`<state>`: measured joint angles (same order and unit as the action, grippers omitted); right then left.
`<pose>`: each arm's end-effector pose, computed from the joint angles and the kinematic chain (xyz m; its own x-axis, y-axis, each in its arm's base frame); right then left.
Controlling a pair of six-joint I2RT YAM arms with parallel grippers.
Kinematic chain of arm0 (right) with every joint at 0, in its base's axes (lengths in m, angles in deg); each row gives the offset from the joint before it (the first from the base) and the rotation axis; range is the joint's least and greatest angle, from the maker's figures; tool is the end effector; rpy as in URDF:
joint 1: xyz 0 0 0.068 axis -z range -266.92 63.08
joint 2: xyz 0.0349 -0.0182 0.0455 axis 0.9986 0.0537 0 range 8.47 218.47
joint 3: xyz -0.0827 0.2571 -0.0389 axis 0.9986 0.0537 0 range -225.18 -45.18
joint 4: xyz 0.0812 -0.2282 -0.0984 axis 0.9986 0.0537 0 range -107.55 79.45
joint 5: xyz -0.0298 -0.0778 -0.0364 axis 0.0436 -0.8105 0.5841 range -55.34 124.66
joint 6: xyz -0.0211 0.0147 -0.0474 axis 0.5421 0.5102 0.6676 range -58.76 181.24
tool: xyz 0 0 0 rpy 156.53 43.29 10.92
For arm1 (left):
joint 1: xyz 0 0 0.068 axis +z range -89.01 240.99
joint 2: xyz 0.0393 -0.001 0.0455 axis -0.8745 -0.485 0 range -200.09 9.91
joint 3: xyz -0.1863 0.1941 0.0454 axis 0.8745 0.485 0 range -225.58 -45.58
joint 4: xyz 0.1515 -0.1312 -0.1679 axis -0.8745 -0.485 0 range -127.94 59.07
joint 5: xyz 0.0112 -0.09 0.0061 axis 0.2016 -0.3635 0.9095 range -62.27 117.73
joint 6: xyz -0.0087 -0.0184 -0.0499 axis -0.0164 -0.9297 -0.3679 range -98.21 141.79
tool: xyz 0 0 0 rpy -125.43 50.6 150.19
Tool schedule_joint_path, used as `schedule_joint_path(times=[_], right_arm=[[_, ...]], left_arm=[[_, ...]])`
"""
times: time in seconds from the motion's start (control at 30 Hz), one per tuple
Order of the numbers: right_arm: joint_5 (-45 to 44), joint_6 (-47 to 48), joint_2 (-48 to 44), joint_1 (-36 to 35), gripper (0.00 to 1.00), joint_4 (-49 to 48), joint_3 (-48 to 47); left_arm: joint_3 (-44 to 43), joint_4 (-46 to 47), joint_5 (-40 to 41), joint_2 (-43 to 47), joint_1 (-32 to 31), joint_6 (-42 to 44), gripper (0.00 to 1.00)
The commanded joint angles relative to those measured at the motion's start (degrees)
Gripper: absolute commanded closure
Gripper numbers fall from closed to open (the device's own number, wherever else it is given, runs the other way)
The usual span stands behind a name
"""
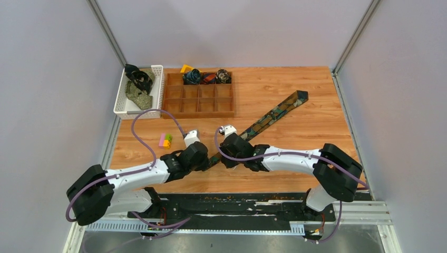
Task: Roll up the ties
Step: Roll the tie at the center of the board.
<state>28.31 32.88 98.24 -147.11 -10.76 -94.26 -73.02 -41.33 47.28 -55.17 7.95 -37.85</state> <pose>0.1614 0.2737 0.1827 -0.7144 -0.2973 -0.6334 -0.5520 0.7957 0.2492 0.1366 -0.1615 0.1709 -0.7596 -0.3429 -0.5527 -0.0733 0.8895 -0.4511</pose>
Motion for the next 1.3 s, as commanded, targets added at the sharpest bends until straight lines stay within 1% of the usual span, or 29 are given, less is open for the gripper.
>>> schedule_joint_path(times=[0.0,0.07,0.13,0.23,0.3,0.4,0.5,0.67,0.83,0.97,1.1,1.2,1.27], right_arm=[[-0.03,-0.37,-2.14,-0.19,1.00,-1.07,0.82],[0.09,-0.40,-2.23,-0.14,1.00,-1.08,0.98],[0.19,-0.38,-2.24,-0.12,1.00,-1.05,1.04],[0.35,-0.59,-2.24,-0.13,1.00,-0.99,1.08],[0.44,-0.60,-2.22,-0.12,1.00,-0.97,0.96],[0.72,-0.63,-2.33,-0.13,1.00,-0.87,0.57],[1.43,-0.57,-2.50,-0.09,1.00,-1.01,0.12],[4.50,-0.77,-2.10,0.13,1.00,-2.75,-0.66],[9.32,-1.93,-0.97,1.29,0.98,-5.10,-1.07],[11.07,-2.39,-0.28,2.06,0.94,-5.97,-1.69],[12.26,-2.74,0.61,2.60,0.89,-6.00,-3.02],[12.78,-2.98,1.60,2.87,0.87,-5.86,-4.13],[13.05,-3.21,2.60,3.11,0.85,-5.46,-4.97]], left_arm=[[-1.45,5.55,-0.22,-2.91,0.78,0.86,1.00],[-1.27,6.60,-0.59,-3.98,0.90,0.49,1.00],[-0.96,7.52,-0.90,-4.64,1.00,0.24,0.95],[-0.65,8.44,-1.16,-5.06,1.24,-0.36,0.76],[-0.44,8.71,-1.12,-4.90,1.34,-0.85,0.65],[-0.22,8.34,-0.56,-4.03,1.36,-1.43,0.55],[-0.07,8.12,-0.19,-3.09,1.36,-1.55,0.50],[0.90,7.78,0.29,-1.28,1.36,-2.66,0.52],[2.30,7.56,0.70,0.75,1.36,-3.35,0.60],[3.46,7.00,1.34,2.68,1.36,-3.50,0.68],[4.33,6.29,2.61,4.97,1.38,-3.47,0.85],[4.91,6.18,2.99,6.09,1.36,-3.30,0.90],[5.18,6.11,3.08,6.56,1.36,-3.24,0.92]])
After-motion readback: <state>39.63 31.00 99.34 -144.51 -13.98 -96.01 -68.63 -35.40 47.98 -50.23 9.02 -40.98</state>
